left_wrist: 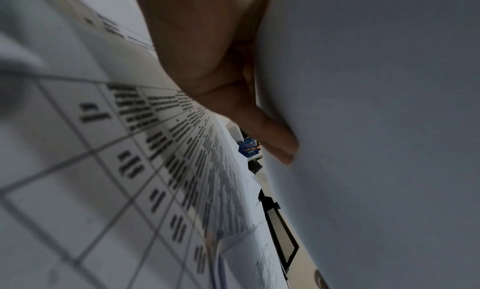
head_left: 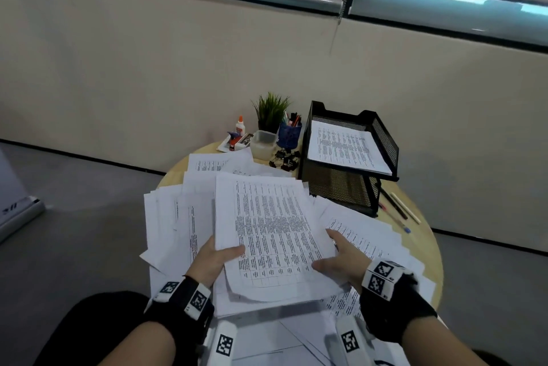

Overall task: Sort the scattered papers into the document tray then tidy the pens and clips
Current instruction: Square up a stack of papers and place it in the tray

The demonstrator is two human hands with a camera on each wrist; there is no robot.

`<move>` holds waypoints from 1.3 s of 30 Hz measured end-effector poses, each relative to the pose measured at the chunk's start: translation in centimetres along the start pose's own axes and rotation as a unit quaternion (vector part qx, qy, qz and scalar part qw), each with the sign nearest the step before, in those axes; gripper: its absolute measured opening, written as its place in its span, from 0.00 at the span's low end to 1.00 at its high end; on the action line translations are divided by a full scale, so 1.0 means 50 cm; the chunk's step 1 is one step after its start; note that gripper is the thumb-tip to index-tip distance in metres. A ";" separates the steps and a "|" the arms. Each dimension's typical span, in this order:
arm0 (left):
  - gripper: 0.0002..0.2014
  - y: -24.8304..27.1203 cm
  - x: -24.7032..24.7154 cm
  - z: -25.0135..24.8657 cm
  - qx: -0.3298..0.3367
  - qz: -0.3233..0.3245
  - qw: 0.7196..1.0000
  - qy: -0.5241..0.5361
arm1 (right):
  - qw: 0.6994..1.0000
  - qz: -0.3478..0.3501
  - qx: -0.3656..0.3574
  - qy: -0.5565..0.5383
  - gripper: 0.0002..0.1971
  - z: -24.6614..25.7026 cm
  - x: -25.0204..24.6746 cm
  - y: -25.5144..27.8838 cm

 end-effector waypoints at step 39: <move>0.22 -0.032 -0.147 -0.074 0.065 -0.182 0.973 0.126 | 0.979 -0.153 0.009 -0.136 0.06 -0.063 -0.131 0.069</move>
Point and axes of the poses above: each hand's wrist, its own y-axis away from the middle knuckle, its own x-axis out of the palm, z = x × y, the point moved 3 cm from there along -y, towards the middle knuckle, and after that the axes turned 8 degrees about y, right-handed, at the moved point
